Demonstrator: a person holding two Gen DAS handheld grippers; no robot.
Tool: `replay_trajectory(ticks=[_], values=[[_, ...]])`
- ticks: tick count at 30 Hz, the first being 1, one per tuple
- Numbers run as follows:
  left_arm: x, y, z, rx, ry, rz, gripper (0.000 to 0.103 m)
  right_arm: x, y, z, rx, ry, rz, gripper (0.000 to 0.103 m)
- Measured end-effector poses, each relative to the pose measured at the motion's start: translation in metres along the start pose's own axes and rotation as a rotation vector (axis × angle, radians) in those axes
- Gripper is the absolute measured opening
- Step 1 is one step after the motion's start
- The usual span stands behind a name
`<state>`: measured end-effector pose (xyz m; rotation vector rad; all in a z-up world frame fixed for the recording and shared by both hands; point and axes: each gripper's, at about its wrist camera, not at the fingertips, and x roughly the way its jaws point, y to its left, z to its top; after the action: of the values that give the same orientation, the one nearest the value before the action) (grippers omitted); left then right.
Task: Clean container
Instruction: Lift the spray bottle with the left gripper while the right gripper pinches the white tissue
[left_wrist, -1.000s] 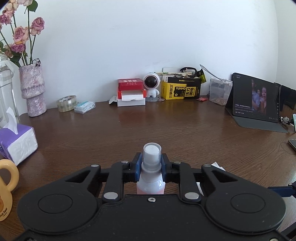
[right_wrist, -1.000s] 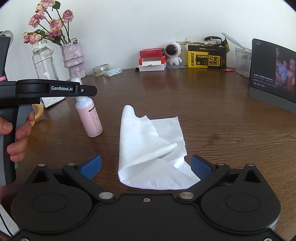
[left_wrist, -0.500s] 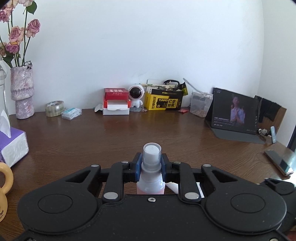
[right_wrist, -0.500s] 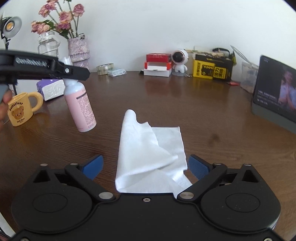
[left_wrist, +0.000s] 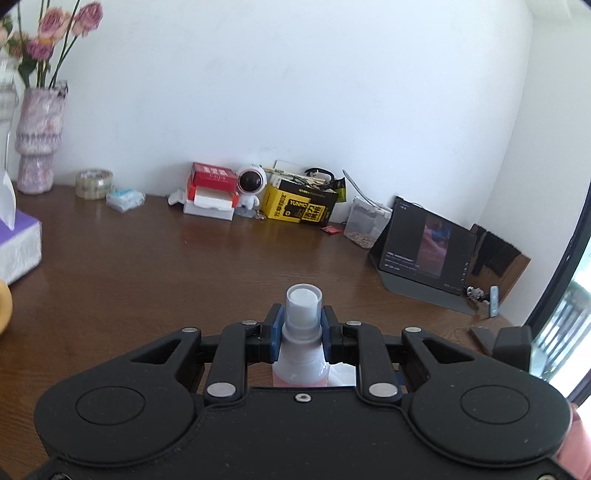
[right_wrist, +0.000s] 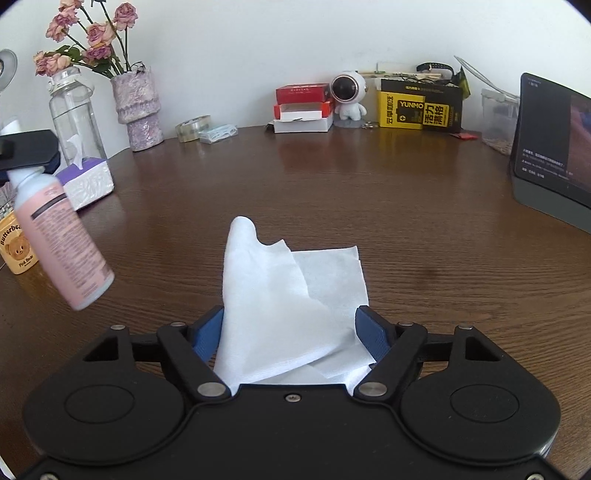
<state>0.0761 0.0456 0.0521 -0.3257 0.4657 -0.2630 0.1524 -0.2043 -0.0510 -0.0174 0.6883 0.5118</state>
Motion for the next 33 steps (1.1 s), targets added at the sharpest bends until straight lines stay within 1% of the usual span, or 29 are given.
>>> replay_trajectory(ticks=[3, 5, 7, 10, 15, 19, 21, 23, 26, 28, 33], values=[[0.002, 0.01, -0.001, -0.072, 0.022, -0.033, 0.021, 0.001, -0.003, -0.002, 0.023, 0.011, 0.009, 0.069], [0.003, 0.014, -0.003, -0.096, 0.03, -0.04, 0.021, 0.002, -0.004, -0.003, 0.023, 0.016, 0.002, 0.058], [0.004, 0.018, -0.004, -0.115, 0.037, -0.049, 0.021, 0.002, -0.004, -0.003, 0.021, 0.02, -0.002, 0.053], [0.006, 0.022, -0.004, -0.137, 0.046, -0.058, 0.021, 0.002, -0.005, -0.003, 0.018, 0.024, 0.002, 0.052], [0.016, 0.032, -0.005, -0.199, 0.085, -0.074, 0.021, 0.003, -0.003, -0.003, -0.027, 0.025, 0.005, 0.051], [0.021, 0.041, -0.006, -0.254, 0.106, -0.101, 0.021, 0.004, -0.003, -0.002, -0.053, 0.028, 0.003, 0.045], [0.021, 0.044, -0.008, -0.273, 0.102, -0.116, 0.021, 0.003, -0.005, -0.003, -0.051, 0.021, 0.005, 0.036], [0.021, 0.047, -0.011, -0.291, 0.094, -0.128, 0.021, 0.002, -0.01, -0.004, -0.033, 0.011, 0.025, 0.014], [0.022, 0.05, -0.013, -0.309, 0.092, -0.135, 0.021, 0.0, -0.013, -0.006, -0.022, -0.003, 0.044, 0.008], [0.022, 0.052, -0.014, -0.318, 0.095, -0.136, 0.021, -0.003, -0.013, -0.007, -0.02, -0.018, 0.059, 0.006], [0.023, 0.056, -0.016, -0.339, 0.101, -0.139, 0.021, -0.029, -0.01, -0.008, 0.018, -0.116, 0.14, 0.006]])
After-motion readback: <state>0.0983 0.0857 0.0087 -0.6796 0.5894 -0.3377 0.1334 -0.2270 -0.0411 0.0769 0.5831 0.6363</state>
